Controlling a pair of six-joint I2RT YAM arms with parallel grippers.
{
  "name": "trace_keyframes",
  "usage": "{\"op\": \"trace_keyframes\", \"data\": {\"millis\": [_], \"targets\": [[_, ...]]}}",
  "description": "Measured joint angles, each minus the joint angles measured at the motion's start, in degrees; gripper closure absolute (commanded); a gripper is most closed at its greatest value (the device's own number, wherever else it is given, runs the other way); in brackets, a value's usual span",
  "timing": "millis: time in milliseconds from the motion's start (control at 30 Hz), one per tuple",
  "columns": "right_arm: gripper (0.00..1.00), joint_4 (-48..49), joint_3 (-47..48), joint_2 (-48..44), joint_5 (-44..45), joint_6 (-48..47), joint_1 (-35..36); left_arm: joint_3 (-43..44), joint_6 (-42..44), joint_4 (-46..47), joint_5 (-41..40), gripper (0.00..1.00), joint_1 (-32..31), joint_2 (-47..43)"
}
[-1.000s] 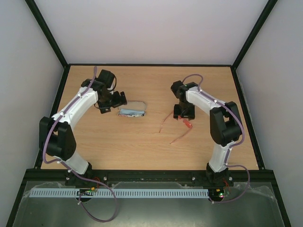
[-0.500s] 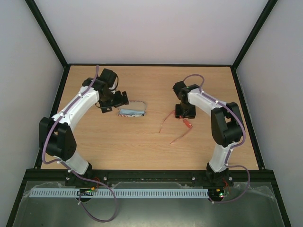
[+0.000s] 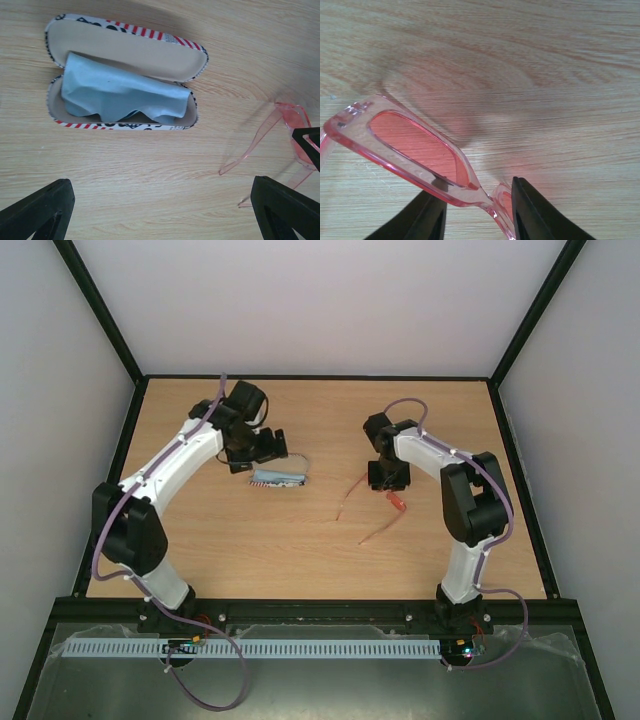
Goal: Organize the sunglasses
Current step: Fold the sunglasses at the center of the board.
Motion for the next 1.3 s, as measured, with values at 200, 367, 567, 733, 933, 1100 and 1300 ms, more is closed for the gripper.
{"op": "trace_keyframes", "data": {"millis": [200, 367, 567, 733, 933, 1100, 1300], "targets": [[0.68, 0.33, -0.02, 0.04, -1.18, 0.2, 0.0, 2.21, -0.76, 0.46, 0.02, 0.01, -1.9, 3.06], [0.77, 0.74, -1.51, 0.04, -2.58, 0.96, 0.0, 3.82, -1.07, 0.63, 0.2, 0.01, -3.52, 5.49], [0.83, 0.94, -4.28, -0.33, -4.11, 1.57, 0.0, 9.35, -1.29, 1.88, 0.85, 0.09, -6.69, 10.97], [0.83, 0.96, -5.27, -1.38, -4.35, 1.88, 0.0, 13.57, -2.05, 3.78, 2.58, 0.25, -10.23, 16.65], [0.84, 1.44, -5.84, -2.91, -4.94, 2.47, 0.0, 20.9, -2.38, 4.83, 4.44, 0.53, -13.03, 24.57], [0.87, 1.99, -7.21, -4.04, -6.23, 2.82, -0.04, 24.94, -3.3, 6.03, 6.19, 0.74, -13.44, 30.08], [0.9, 2.47, -7.34, -4.11, -7.58, 3.32, -0.09, 31.58, -4.22, 5.92, 6.27, 0.88, -13.53, 38.12]]}}
